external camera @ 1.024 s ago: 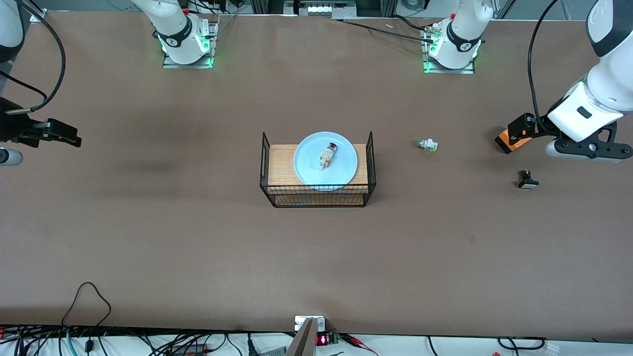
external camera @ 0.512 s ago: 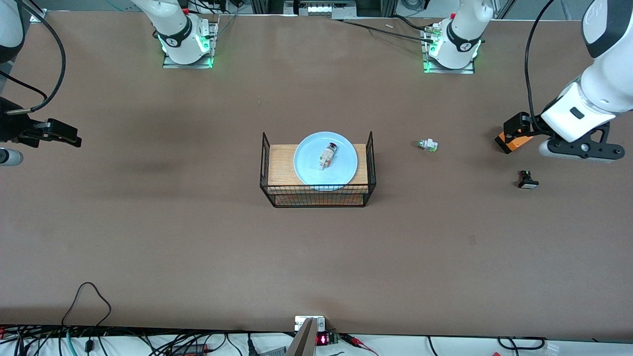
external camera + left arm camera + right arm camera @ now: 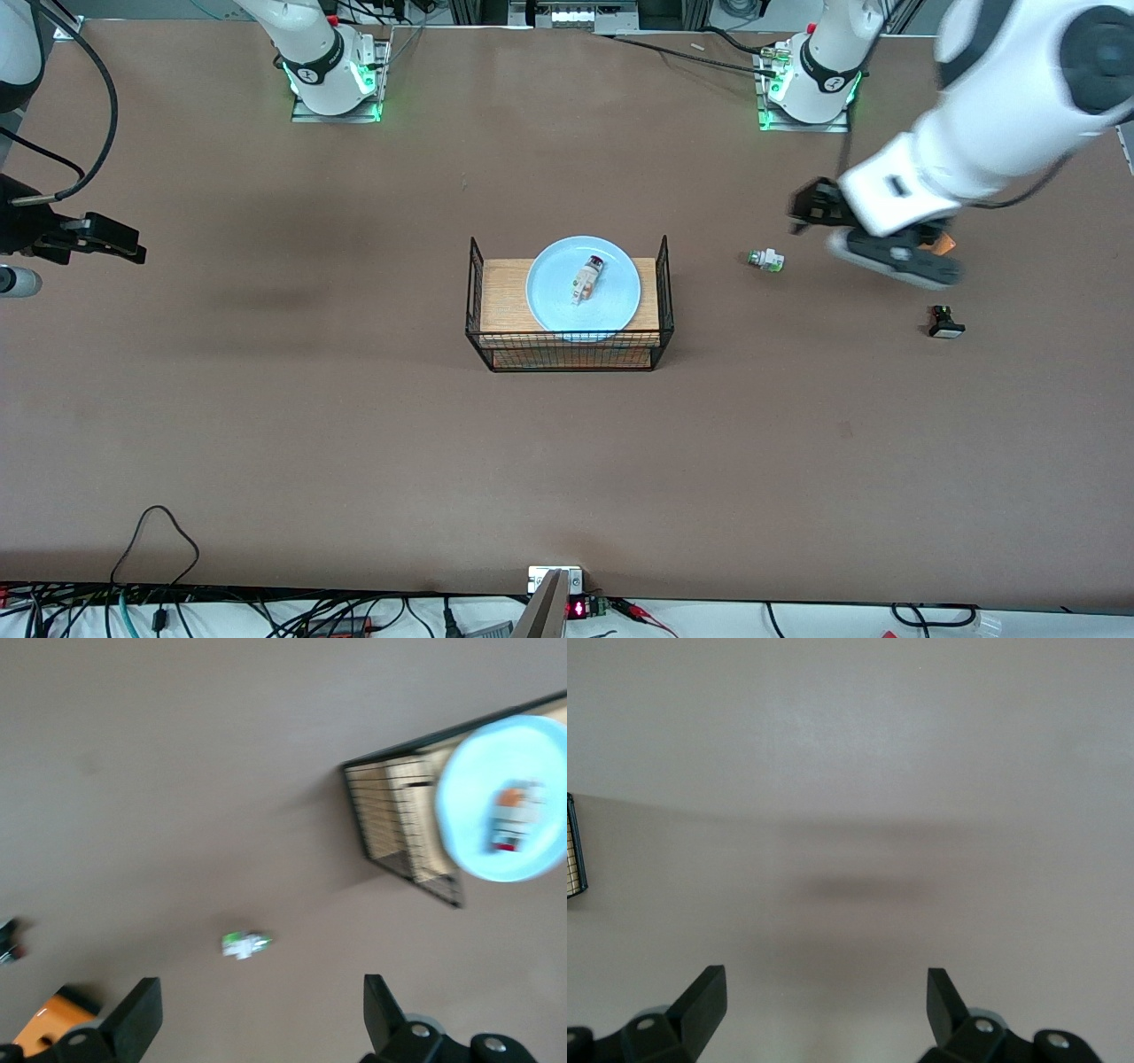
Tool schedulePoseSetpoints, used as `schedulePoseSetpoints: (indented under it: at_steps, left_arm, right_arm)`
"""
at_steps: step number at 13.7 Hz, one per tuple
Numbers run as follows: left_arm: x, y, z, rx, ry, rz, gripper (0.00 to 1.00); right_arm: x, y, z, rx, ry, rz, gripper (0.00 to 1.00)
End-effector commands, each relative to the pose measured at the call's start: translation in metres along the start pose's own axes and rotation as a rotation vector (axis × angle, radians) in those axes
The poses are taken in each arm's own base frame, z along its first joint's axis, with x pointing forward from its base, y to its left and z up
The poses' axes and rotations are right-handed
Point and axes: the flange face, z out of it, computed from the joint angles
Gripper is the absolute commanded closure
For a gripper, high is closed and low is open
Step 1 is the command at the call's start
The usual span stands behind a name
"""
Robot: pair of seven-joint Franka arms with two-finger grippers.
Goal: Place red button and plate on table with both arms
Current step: 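Reach the left gripper into the basket and grasp the white button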
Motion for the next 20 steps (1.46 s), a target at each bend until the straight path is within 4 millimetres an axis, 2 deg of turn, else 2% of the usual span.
schedulePoseSetpoints:
  at_steps: [1, 4, 5, 8, 10, 11, 12, 15, 17, 18, 20]
  left_arm:
    - [0.04, 0.069, 0.028, -0.055, -0.035, -0.019, 0.0]
    - [0.073, 0.142, 0.066, -0.091, 0.009, -0.058, 0.0]
    - [0.081, 0.155, 0.077, -0.109, 0.036, -0.102, 0.0]
    - [0.083, 0.21, 0.122, -0.115, 0.038, -0.18, 0.0]
    - [0.077, 0.25, 0.16, 0.009, 0.079, -0.171, 0.0]
    - [0.073, 0.265, 0.174, 0.069, 0.101, -0.165, 0.0]
    - [0.071, 0.272, 0.186, 0.106, 0.11, -0.154, 0.0]
    - [0.08, 0.267, 0.214, 0.21, 0.174, -0.081, 0.0]
    - [0.074, 0.279, 0.231, 0.228, 0.158, -0.052, 0.01]
    - [0.073, 0.278, 0.237, 0.233, 0.147, -0.044, 0.07]
    - [0.074, 0.274, 0.24, 0.243, 0.132, 0.016, 0.27]
  right_arm:
    - [0.001, 0.0, -0.005, 0.003, 0.007, -0.009, 0.0]
    - [0.001, -0.002, -0.006, 0.003, 0.009, -0.01, 0.0]
    - [0.001, -0.001, -0.006, 0.003, 0.009, -0.01, 0.0]
    - [0.001, -0.001, -0.006, 0.003, 0.009, -0.01, 0.0]
    - [0.001, -0.002, -0.006, 0.003, 0.009, -0.013, 0.0]
    - [0.001, -0.002, -0.006, 0.003, 0.009, -0.013, 0.0]
    - [0.001, -0.002, -0.006, 0.003, 0.009, -0.013, 0.0]
    - [0.001, -0.001, -0.006, 0.003, 0.009, -0.012, 0.0]
    - [0.001, -0.001, -0.005, 0.003, 0.007, -0.012, 0.0]
    - [0.001, -0.001, -0.005, 0.003, 0.007, -0.012, 0.0]
    - [0.001, -0.001, -0.005, 0.003, 0.007, -0.012, 0.0]
